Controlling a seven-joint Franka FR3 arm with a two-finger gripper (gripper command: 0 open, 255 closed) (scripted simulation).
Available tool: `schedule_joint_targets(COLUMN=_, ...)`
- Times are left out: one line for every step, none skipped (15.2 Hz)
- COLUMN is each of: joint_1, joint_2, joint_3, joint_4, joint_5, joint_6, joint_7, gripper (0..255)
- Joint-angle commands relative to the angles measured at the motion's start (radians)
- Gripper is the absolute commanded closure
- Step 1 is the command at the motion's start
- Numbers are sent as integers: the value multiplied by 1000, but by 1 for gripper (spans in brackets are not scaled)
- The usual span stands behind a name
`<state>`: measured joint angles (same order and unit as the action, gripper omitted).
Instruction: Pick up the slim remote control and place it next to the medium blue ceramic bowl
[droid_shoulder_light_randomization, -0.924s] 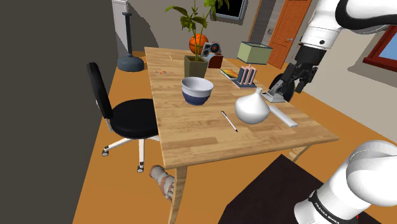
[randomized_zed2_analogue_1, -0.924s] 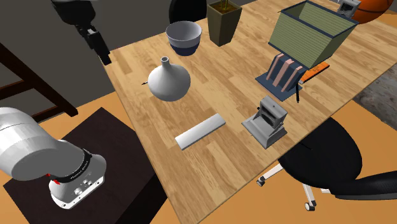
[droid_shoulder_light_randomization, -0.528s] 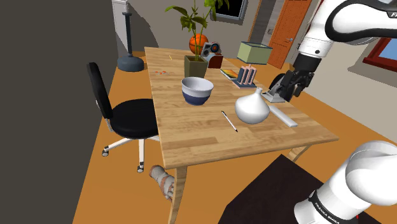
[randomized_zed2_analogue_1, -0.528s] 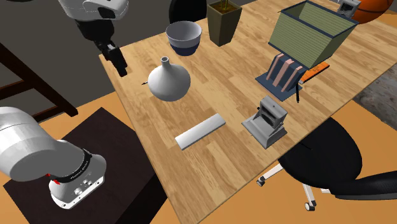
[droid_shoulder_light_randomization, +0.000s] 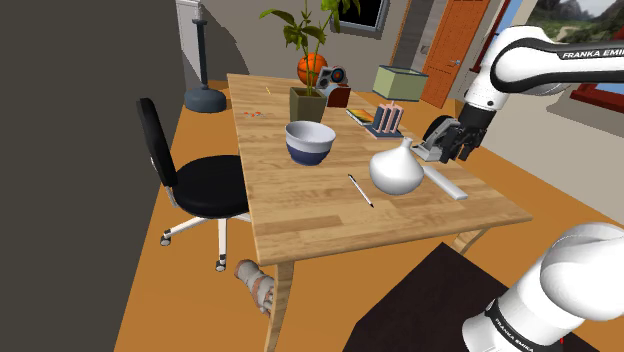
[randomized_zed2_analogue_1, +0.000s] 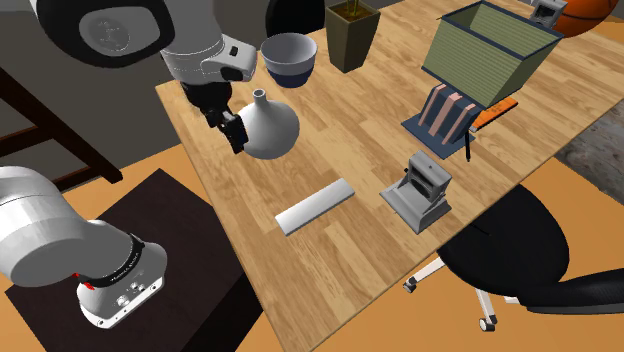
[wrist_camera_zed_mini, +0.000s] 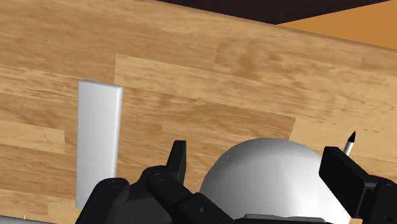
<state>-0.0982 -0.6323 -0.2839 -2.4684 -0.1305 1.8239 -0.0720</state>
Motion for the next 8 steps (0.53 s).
schedule_joint_targets(joint_1=-9, joint_2=51, joint_3=-43, joint_4=5, joint_5=-18, joint_6=52, joint_7=-45, gripper=0)
schedule_joint_targets(joint_1=-13, joint_2=76, joint_3=-63, joint_4=7, joint_5=-25, joint_6=76, joint_7=-66, gripper=0)
schedule_joint_targets(joint_1=-17, joint_2=101, joint_3=-83, joint_4=10, joint_5=-31, joint_6=100, joint_7=-87, gripper=0)
schedule_joint_targets(joint_1=-19, joint_2=128, joint_3=-103, joint_4=15, joint_5=-35, joint_6=124, joint_7=-108, gripper=0)
schedule_joint_targets(joint_1=-22, joint_2=156, joint_3=-123, joint_4=21, joint_5=-38, joint_6=148, joint_7=-130, gripper=0)
schedule_joint_targets(joint_1=-23, joint_2=185, joint_3=-143, joint_4=28, joint_5=-39, joint_6=172, joint_7=-152, gripper=0)
schedule_joint_targets(joint_1=-24, joint_2=215, joint_3=-164, joint_4=37, joint_5=-38, joint_6=196, joint_7=-175, gripper=0)
schedule_joint_targets(joint_1=-25, joint_2=247, joint_3=-184, joint_4=47, joint_5=-36, joint_6=219, joint_7=-199, gripper=0)
